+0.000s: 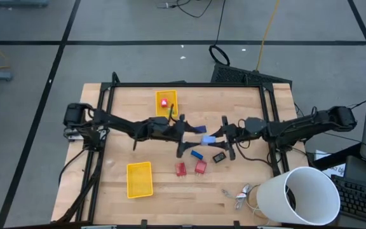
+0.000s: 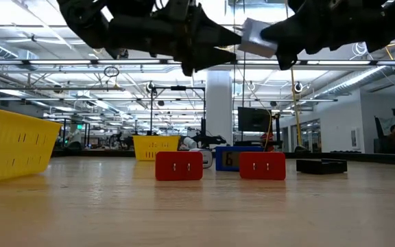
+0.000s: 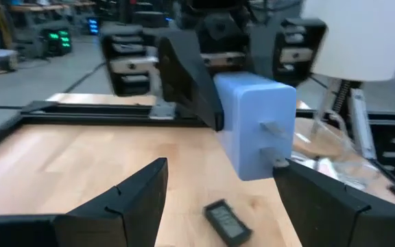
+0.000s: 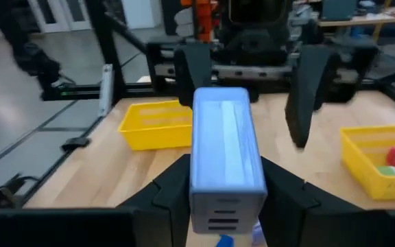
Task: Pick & Place Office items
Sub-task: Put the light blue charger adapter into the top yellow bin
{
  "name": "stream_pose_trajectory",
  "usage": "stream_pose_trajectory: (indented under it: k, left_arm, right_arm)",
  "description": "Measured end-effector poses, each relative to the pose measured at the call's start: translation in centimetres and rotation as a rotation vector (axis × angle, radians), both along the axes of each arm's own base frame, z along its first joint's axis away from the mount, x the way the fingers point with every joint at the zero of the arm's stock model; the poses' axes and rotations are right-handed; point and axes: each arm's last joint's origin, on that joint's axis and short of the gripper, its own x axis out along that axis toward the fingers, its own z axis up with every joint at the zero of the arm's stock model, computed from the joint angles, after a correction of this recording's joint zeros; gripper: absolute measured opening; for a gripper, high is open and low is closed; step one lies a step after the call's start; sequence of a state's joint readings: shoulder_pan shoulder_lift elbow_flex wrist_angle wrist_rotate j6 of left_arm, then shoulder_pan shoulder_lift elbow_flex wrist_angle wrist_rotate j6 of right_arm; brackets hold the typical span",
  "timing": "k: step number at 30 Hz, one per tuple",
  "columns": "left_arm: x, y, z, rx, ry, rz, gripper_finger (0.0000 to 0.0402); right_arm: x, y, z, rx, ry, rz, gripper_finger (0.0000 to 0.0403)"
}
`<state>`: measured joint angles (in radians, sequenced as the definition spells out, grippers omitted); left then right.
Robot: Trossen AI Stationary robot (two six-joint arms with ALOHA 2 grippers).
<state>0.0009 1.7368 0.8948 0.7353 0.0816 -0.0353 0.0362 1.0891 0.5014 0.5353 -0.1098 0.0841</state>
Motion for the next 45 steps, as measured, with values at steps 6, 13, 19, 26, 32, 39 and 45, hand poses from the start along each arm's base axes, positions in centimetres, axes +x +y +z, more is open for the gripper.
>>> stream_pose_trajectory:
  k: [6, 13, 19, 26, 32, 39, 45]
  left_arm:
    - [0.6, -0.5, -0.1, -0.001, -0.004, -0.053, 0.0269]
    - [0.6, -0.3, -0.3, 0.001, 0.021, -0.102, 0.0269]
    - [0.6, 0.2, -0.3, -0.047, 0.043, -0.130, 0.0269]
    - [0.5, 0.5, 0.0, -0.101, 0.018, -0.216, 0.0269]
    - [0.7, 0.4, 0.6, -0.079, -0.050, -0.058, 0.0269]
    - [0.7, 0.2, 1.0, -0.072, -0.095, -0.035, 0.0269]
    - [0.7, 0.2, 0.9, -0.067, -0.091, -0.034, 0.0269]
  right_arm:
    - [0.0, 0.1, 0.2, 0.006, -0.016, 0.043, 0.0123]
    - [0.0, 0.1, 0.0, 0.006, -0.004, 0.045, 0.0123]
    - [0.0, 0.1, -0.2, 0.012, 0.024, 0.038, 0.0123]
    - [0.1, 0.0, 0.0, 0.010, 0.005, 0.025, 0.0123]
    - [0.4, -0.2, 0.7, 0.001, -0.091, -0.045, 0.0123]
    - [1.4, -0.1, 0.0, 0.008, -0.107, -0.035, 0.0123]
    - [1.7, -0.1, 0.0, 0.011, -0.142, -0.034, 0.0123]
